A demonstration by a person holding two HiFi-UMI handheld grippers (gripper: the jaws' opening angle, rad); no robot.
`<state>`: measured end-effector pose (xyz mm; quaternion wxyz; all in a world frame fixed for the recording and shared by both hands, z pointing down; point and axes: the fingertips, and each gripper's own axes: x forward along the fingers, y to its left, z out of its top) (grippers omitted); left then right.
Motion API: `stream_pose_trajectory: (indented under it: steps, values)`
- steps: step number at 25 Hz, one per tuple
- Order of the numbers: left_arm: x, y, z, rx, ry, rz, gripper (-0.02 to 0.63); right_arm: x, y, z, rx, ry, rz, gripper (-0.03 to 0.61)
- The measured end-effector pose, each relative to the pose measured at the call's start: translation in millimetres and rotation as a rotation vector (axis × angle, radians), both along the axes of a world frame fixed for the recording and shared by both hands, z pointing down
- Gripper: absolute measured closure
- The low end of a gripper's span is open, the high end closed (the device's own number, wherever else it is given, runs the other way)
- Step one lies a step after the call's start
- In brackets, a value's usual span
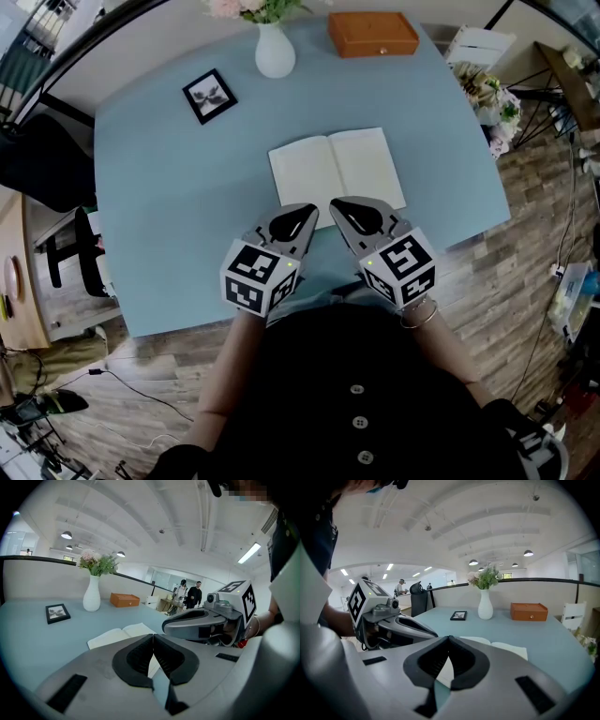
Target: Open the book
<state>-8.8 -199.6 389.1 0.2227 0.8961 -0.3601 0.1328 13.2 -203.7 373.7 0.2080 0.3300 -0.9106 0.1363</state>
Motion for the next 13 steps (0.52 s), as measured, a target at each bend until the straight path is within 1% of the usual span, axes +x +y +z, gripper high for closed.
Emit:
stream_pose_trajectory:
  steps: [13]
  values:
    - [-5.4,0.3,3.3,-0.004,-0.014,-0.012,0.601,-0.4,-2.1,2.9,-0.012,-0.003,0.006,0.577]
